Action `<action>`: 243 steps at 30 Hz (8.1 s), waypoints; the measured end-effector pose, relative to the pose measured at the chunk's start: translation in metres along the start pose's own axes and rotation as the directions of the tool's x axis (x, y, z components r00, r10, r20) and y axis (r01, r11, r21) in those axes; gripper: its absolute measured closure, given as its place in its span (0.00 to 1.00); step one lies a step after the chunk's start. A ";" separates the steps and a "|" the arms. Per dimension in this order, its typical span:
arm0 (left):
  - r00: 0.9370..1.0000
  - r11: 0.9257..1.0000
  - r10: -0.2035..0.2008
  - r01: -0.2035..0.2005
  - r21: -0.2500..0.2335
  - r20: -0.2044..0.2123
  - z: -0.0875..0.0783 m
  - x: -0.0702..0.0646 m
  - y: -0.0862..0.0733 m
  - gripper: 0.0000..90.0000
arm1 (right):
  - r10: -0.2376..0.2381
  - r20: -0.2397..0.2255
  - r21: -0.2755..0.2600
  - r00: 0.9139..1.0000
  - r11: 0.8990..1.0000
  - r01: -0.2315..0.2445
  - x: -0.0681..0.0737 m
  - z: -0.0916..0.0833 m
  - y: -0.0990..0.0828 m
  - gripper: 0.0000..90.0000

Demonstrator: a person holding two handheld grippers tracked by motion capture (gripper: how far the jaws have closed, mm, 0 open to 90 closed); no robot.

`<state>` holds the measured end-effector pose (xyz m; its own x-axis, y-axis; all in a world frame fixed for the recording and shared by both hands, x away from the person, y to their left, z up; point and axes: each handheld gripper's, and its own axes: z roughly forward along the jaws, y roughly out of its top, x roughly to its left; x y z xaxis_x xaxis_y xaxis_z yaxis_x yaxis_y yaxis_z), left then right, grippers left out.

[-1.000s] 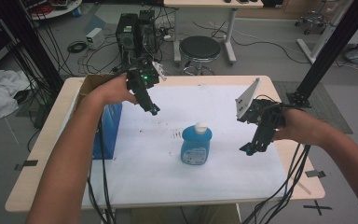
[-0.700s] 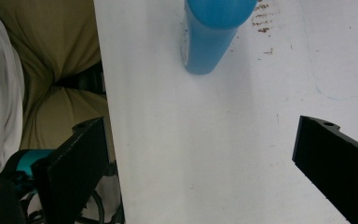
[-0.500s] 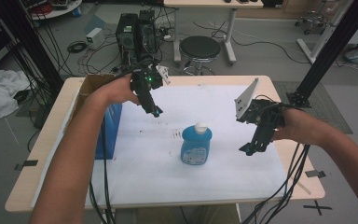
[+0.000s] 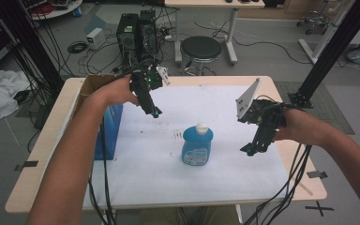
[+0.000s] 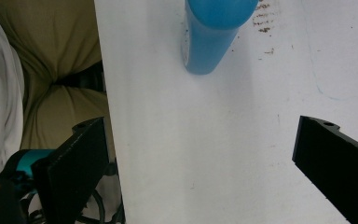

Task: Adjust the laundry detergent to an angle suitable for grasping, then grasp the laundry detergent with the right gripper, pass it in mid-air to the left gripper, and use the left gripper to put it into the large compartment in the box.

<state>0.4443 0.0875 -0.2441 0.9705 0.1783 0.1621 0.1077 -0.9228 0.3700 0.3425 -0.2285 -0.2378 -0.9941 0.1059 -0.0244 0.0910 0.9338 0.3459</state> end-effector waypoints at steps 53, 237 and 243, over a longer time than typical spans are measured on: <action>0.995 0.997 0.076 -0.077 0.020 0.061 0.010 -0.011 0.005 0.03 | 0.069 -0.003 -0.345 0.998 0.936 -0.065 -0.008 0.051 -0.035 0.03; 0.970 0.991 0.051 -0.078 0.106 0.237 -0.024 -0.088 0.053 0.03 | -0.072 -0.088 -0.701 0.994 0.713 -0.010 -0.006 0.114 0.034 0.50; 0.969 0.992 0.052 -0.079 0.103 0.242 -0.021 -0.088 0.059 0.03 | -0.087 -0.086 -0.702 0.992 0.713 0.002 -0.007 0.115 0.042 0.50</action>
<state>0.3605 0.0246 -0.2172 0.9981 0.0421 -0.0451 0.0525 -0.9641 0.2602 0.3596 -0.1505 -0.3306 -0.9996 -0.0056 0.0265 0.0216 0.4258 0.9045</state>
